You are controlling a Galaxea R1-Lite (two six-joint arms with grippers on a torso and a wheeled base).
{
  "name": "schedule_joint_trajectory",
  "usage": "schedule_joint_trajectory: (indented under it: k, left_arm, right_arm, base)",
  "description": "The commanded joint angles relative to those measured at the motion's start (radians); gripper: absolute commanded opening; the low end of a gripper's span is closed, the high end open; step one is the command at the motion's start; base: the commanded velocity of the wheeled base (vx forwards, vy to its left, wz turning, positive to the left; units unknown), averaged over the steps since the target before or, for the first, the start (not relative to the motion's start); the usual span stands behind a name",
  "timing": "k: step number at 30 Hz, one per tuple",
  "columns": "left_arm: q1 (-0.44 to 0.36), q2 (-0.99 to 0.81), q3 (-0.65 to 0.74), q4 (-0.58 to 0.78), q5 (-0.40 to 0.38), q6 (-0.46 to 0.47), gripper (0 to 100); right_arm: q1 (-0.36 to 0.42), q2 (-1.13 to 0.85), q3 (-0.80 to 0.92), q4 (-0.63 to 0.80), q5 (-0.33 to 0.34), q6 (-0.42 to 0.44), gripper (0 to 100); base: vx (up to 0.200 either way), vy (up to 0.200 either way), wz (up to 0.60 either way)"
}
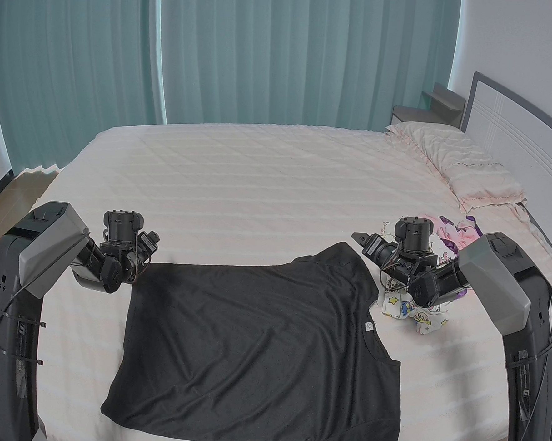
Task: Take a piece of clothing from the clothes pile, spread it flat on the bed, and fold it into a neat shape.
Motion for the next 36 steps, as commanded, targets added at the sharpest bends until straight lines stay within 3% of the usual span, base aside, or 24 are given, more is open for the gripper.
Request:
schedule_joint_trajectory:
  k: [1,5,10,17,21,30,36]
  left_arm:
    - [0.009,-0.048,0.028,0.0,0.003,0.002,100]
    - [0.014,-0.145,0.127,-0.002,-0.003,0.008,100]
    - [-0.012,-0.318,0.418,-0.036,-0.064,0.016,100]
    - [-0.089,-0.447,0.808,-0.209,-0.111,0.012,100]
    - [-0.121,-0.457,0.967,-0.295,-0.112,0.01,100]
    - [-0.147,-0.459,1.16,-0.39,-0.111,-0.01,100]
    - [-0.145,-0.451,1.216,-0.392,-0.109,-0.004,100]
  right_arm:
    - [-0.027,-0.059,0.082,0.001,0.001,0.007,100]
    - [-0.024,-0.145,0.225,-0.015,0.005,0.014,100]
    - [0.01,-0.326,0.549,-0.074,0.013,0.072,100]
    - [0.057,-0.485,0.926,-0.236,0.014,0.207,100]
    - [0.072,-0.504,1.095,-0.331,0.02,0.219,100]
    - [0.079,-0.502,1.339,-0.558,0.043,0.241,100]
    - [0.076,-0.485,1.388,-0.582,0.05,0.241,100]
  base:
    - [0.0,0.0,0.0]
    - [0.0,0.0,0.0]
    - [0.0,0.0,0.0]
    - [-0.029,0.0,0.0]
    - [-0.2,0.0,0.0]
    - [-0.2,0.0,0.0]
    - [-0.033,0.0,0.0]
